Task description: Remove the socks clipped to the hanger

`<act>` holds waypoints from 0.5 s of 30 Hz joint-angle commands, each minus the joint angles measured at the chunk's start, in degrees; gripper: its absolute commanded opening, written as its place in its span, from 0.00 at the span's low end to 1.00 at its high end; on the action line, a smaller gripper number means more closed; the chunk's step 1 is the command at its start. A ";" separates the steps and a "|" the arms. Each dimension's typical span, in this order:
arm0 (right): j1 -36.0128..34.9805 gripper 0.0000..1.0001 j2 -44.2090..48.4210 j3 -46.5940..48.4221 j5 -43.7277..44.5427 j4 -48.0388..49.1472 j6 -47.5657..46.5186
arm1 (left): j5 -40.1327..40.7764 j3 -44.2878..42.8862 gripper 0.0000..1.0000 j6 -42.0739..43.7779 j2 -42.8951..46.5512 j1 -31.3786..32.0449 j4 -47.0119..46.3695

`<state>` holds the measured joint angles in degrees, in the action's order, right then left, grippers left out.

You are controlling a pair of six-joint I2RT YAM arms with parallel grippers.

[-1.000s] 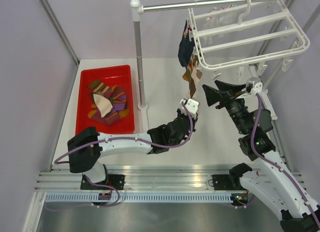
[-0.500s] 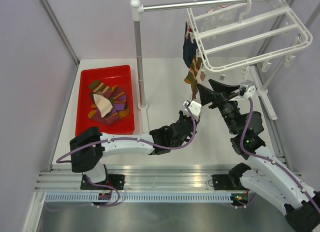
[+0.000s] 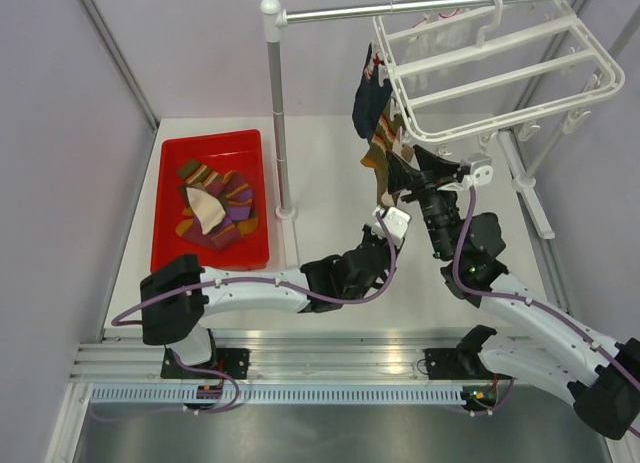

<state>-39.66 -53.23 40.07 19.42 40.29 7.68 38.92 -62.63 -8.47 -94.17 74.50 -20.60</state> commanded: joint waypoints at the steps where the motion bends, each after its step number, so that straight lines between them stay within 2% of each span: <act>1: -0.77 0.67 -0.47 2.81 5.01 5.76 -3.64 | 0.28 -2.58 0.02 2.40 -0.49 0.65 -0.32; 15: -1.82 0.68 -4.60 5.80 7.47 9.98 -6.72 | 0.20 -3.81 0.02 3.37 -1.54 1.26 0.03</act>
<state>-41.15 -57.45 43.42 25.76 46.81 2.26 38.92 -63.83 -7.35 -95.09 75.20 -19.77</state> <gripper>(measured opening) 0.686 0.027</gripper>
